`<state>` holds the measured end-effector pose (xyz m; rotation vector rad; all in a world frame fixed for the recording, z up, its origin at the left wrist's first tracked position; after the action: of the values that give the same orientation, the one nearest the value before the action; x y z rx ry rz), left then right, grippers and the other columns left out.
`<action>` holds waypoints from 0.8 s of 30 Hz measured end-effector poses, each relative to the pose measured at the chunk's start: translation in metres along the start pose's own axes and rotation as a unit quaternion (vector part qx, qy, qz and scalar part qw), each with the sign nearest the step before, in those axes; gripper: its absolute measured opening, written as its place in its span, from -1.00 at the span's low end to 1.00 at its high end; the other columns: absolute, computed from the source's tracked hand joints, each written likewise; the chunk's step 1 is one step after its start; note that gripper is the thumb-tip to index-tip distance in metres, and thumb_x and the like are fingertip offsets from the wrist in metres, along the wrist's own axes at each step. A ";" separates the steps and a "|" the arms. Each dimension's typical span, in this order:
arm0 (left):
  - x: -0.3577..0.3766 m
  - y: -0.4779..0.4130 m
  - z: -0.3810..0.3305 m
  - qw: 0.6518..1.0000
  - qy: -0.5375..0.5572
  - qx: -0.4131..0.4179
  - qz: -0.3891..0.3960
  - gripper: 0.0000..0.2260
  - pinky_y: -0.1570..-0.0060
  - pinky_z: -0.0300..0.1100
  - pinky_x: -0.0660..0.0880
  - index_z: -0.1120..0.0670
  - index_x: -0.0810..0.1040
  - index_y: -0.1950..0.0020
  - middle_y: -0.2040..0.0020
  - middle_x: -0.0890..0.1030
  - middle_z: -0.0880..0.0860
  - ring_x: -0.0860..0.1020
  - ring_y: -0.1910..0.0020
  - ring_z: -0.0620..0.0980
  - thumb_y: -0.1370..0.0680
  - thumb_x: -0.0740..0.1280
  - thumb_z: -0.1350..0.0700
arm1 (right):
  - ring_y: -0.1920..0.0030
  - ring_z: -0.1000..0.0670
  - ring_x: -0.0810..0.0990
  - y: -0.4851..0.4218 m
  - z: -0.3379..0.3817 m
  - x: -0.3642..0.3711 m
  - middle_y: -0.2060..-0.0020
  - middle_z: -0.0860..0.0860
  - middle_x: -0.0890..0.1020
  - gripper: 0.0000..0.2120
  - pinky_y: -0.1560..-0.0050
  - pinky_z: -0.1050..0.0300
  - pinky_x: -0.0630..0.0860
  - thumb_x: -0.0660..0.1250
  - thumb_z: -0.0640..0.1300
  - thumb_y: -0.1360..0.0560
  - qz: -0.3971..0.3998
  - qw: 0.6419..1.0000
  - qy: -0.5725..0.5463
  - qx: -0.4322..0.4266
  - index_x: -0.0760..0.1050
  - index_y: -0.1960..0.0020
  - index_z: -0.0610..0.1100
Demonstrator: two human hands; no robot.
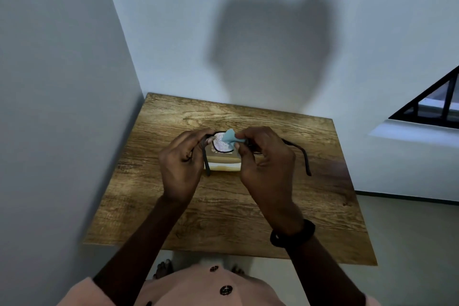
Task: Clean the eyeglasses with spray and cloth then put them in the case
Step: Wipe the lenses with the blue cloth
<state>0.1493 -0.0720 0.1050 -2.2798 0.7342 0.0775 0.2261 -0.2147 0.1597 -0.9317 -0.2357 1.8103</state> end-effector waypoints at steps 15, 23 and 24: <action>-0.003 -0.004 0.001 1.000 -0.005 -0.015 -0.023 -0.75 0.11 0.01 0.65 0.22 0.72 -0.12 0.02 0.72 0.08 0.70 0.03 -0.01 -0.55 0.37 0.46 | 0.16 -0.01 0.58 -0.007 -0.001 0.038 0.17 -0.01 0.59 -0.85 0.19 -0.09 0.54 0.43 -0.20 -0.47 0.032 0.997 0.070 -0.002 0.70 -0.02 -0.14; -0.009 -0.003 0.006 0.999 0.029 -0.033 -0.025 -0.73 0.12 0.08 0.65 0.24 0.71 -0.13 0.02 0.72 0.12 0.71 0.02 0.02 -0.56 0.33 0.49 | 0.18 -0.02 0.53 -0.007 -0.003 0.032 0.20 -0.04 0.54 -0.87 0.23 -0.06 0.51 0.43 -0.28 -0.47 0.089 0.994 0.058 -0.029 0.71 0.01 -0.19; -0.010 -0.002 0.006 0.999 0.031 -0.034 -0.025 -0.74 0.12 0.08 0.65 0.25 0.71 -0.13 0.02 0.72 0.12 0.70 0.02 0.02 -0.56 0.33 0.49 | 0.18 -0.04 0.53 -0.007 -0.003 0.030 0.19 -0.04 0.54 -0.88 0.22 -0.07 0.51 0.41 -0.28 -0.48 0.101 0.992 0.067 -0.041 0.71 0.03 -0.19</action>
<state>0.1432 -0.0622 0.1046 -2.3726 0.7145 0.0084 0.2279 -0.1865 0.1468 -1.1657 -0.1346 1.9246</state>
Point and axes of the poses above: each hand's wrist, its own y-axis away from the middle knuckle, its own x-axis out of the palm, z = x × y, the point moved 1 cm from there along -y, towards the middle knuckle
